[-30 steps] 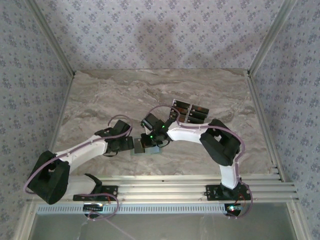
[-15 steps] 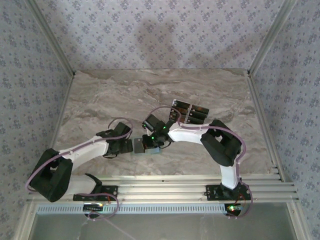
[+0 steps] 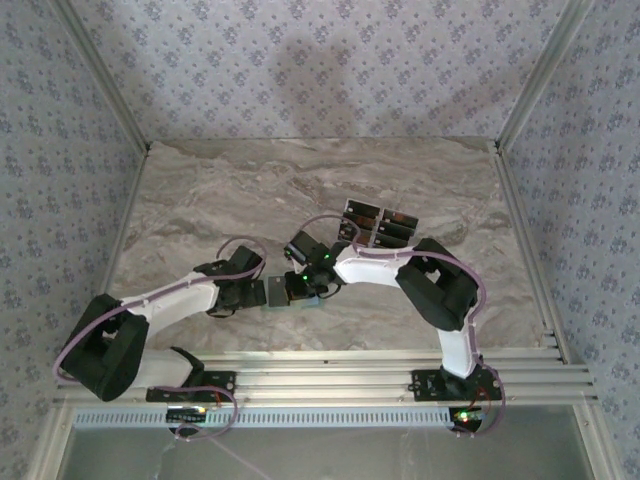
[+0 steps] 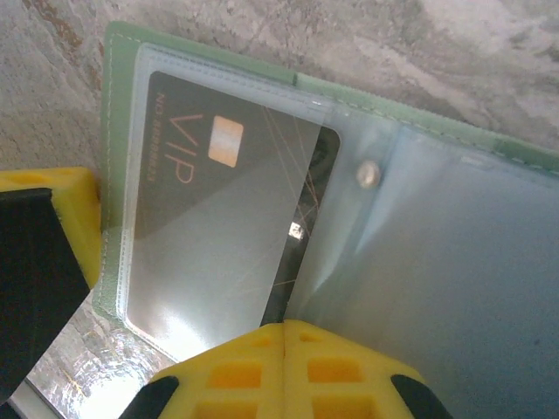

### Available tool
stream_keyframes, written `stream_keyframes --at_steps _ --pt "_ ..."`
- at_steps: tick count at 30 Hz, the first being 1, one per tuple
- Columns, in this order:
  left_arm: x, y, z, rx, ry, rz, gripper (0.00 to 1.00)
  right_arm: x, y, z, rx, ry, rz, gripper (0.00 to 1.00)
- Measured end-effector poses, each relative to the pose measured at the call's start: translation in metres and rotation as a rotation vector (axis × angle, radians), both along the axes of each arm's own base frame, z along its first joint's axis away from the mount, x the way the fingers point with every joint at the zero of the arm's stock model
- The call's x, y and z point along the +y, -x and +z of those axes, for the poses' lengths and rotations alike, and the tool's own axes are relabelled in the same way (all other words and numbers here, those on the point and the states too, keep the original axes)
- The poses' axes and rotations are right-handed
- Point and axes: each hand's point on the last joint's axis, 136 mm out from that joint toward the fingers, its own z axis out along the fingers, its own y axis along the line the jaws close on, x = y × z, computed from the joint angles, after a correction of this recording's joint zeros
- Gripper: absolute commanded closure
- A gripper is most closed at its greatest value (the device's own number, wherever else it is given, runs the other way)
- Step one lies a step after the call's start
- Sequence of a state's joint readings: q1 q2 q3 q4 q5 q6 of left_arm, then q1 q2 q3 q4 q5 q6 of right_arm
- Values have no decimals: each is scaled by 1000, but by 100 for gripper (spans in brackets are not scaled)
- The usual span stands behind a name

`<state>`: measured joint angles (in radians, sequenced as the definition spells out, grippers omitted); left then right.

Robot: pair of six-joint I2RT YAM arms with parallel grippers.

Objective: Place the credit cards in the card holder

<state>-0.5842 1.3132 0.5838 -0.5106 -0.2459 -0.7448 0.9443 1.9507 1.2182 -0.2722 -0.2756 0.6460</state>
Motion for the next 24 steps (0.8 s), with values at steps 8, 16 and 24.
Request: stream_keyframes --at_steps 8,16,24 --pt "-1 -1 -1 0 4 -2 3 4 -1 2 0 -1 4 93" --pt "1 0 9 -6 -9 -6 3 -2 -2 28 -39 -11 21 61" --pt "-7 -12 45 -94 47 -16 0 -24 -24 58 -128 31 35 49"
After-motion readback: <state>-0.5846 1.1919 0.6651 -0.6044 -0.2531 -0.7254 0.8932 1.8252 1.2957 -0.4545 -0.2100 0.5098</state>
